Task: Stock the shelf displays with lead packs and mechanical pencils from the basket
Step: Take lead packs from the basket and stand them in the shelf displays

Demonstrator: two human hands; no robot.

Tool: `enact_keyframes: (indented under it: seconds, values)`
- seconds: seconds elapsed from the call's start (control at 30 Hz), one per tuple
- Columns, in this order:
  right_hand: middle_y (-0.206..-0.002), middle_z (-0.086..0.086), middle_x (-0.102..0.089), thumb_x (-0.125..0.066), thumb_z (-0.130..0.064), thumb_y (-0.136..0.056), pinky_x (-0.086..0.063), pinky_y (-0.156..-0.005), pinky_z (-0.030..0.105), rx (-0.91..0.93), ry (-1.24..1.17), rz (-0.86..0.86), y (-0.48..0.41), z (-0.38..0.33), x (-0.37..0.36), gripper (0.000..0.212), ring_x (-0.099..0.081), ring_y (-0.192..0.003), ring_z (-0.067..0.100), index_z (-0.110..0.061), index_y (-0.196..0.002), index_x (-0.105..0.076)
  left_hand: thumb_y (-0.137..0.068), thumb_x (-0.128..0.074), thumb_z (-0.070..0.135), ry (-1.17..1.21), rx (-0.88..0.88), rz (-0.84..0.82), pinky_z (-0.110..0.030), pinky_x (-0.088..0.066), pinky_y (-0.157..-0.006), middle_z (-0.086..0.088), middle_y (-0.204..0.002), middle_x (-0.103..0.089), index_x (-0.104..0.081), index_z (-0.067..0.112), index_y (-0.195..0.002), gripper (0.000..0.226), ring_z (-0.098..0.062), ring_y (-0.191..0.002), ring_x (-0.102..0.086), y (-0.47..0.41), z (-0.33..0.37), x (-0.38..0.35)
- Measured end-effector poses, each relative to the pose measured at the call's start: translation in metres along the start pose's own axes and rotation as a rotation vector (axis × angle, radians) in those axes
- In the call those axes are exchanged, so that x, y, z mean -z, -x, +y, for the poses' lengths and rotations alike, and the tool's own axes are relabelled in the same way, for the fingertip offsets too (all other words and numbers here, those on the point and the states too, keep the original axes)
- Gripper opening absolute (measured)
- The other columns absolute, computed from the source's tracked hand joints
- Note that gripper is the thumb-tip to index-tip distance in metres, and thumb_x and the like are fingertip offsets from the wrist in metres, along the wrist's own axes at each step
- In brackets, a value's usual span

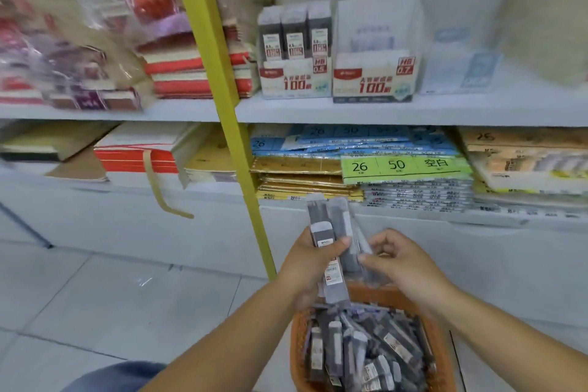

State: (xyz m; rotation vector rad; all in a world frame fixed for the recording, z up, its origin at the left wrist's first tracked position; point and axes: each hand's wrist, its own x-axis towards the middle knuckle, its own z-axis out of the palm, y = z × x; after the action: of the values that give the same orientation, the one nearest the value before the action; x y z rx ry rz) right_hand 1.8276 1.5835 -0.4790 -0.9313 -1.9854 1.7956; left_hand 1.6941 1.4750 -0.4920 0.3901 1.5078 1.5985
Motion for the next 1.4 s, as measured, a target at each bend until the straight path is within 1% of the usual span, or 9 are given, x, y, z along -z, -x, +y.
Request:
enact_keyframes:
  seconds: [0.1,0.23,0.43,0.53,0.67,0.9,1.17,1.27,1.4]
  values:
    - [-0.085,0.008,-0.067,-0.075,-0.013,-0.083,-0.047,-0.051,0.021,0.070,0.052,-0.042,-0.001,-0.036,0.005,0.021,-0.063,-0.060,0.010,-0.009,-0.090,-0.055,-0.091,-0.070,0.008,-0.033,-0.069,-0.010,-0.054,-0.058,-0.088,-0.021,-0.117,-0.071,-0.061,0.007,-0.121,0.031,-0.037,-0.103,-0.070,0.007,0.035,-0.001]
    - [-0.093,0.015,-0.071,-0.068,-0.004,-0.087,-0.057,-0.067,0.042,0.141,0.021,-0.077,-0.006,-0.071,0.018,0.021,-0.072,-0.080,0.031,-0.013,-0.103,-0.056,-0.089,-0.073,0.007,-0.062,-0.160,-0.008,-0.055,-0.058,-0.087,-0.014,-0.111,-0.075,-0.062,0.013,-0.119,0.032,-0.038,-0.104,-0.070,0.009,0.072,-0.001]
    - [-0.084,-0.008,-0.069,-0.049,-0.008,-0.099,-0.046,-0.055,0.014,0.240,0.069,-0.083,-0.020,-0.083,0.018,0.049,-0.065,-0.066,0.003,-0.052,-0.121,-0.044,-0.085,-0.078,0.016,0.001,-0.230,0.085,-0.055,-0.058,-0.089,-0.002,-0.105,-0.077,-0.065,0.028,-0.116,0.036,-0.027,-0.099,-0.073,0.001,0.080,-0.011]
    - [-0.088,-0.023,-0.070,-0.062,-0.024,-0.093,-0.045,-0.055,0.012,0.258,0.090,-0.085,-0.025,-0.082,0.015,0.043,-0.061,-0.065,-0.006,-0.055,-0.118,-0.045,-0.086,-0.078,0.016,0.044,-0.248,0.090,-0.052,-0.059,-0.088,-0.003,-0.104,-0.077,-0.064,0.025,-0.118,0.036,-0.027,-0.098,-0.073,-0.002,0.081,-0.011]
    - [-0.080,-0.011,-0.071,-0.053,-0.027,-0.099,-0.044,-0.053,0.017,0.251,0.022,-0.070,-0.029,-0.083,0.016,0.025,-0.056,-0.058,0.005,-0.040,-0.121,-0.054,-0.086,-0.077,0.016,0.068,-0.268,0.105,-0.052,-0.060,-0.087,-0.007,-0.106,-0.077,-0.064,0.021,-0.119,0.037,-0.029,-0.098,-0.073,-0.005,0.082,-0.008]
    - [-0.117,-0.012,-0.069,-0.045,-0.035,-0.101,-0.045,-0.099,0.036,0.204,-0.111,-0.099,-0.031,-0.081,0.013,0.027,-0.063,-0.112,0.010,-0.044,-0.111,-0.068,-0.087,-0.075,0.016,0.102,-0.278,0.081,-0.046,-0.060,-0.084,-0.006,-0.107,-0.077,-0.064,0.023,-0.121,0.036,-0.027,-0.100,-0.073,-0.006,0.089,-0.006]
    - [-0.102,-0.010,-0.072,-0.052,-0.011,-0.099,-0.057,-0.076,0.026,0.315,-0.018,-0.017,-0.032,-0.089,0.006,0.032,-0.069,-0.093,0.010,-0.037,-0.110,-0.067,-0.088,-0.074,0.013,0.101,-0.298,0.059,-0.049,-0.059,-0.089,-0.003,-0.107,-0.077,-0.063,0.022,-0.122,0.036,-0.024,-0.099,-0.074,0.000,0.095,-0.005]
    - [-0.094,-0.019,-0.067,-0.057,-0.008,-0.095,-0.053,-0.062,0.017,0.384,0.028,-0.001,-0.028,-0.107,0.008,0.056,-0.069,-0.082,0.006,-0.057,-0.121,-0.048,-0.088,-0.075,0.015,0.108,-0.311,0.059,-0.048,-0.060,-0.088,-0.001,-0.107,-0.077,-0.064,0.025,-0.121,0.036,-0.023,-0.099,-0.074,0.004,0.106,-0.006]
    - [-0.102,-0.012,-0.065,-0.063,-0.008,-0.091,-0.058,-0.068,0.027,0.548,0.142,0.040,-0.028,-0.165,0.014,0.061,-0.070,-0.086,0.007,-0.060,-0.118,-0.046,-0.089,-0.074,0.015,0.134,-0.370,0.067,-0.044,-0.062,-0.080,0.001,-0.106,-0.078,-0.065,0.027,-0.119,0.034,-0.022,-0.097,-0.074,0.003,0.141,-0.003]
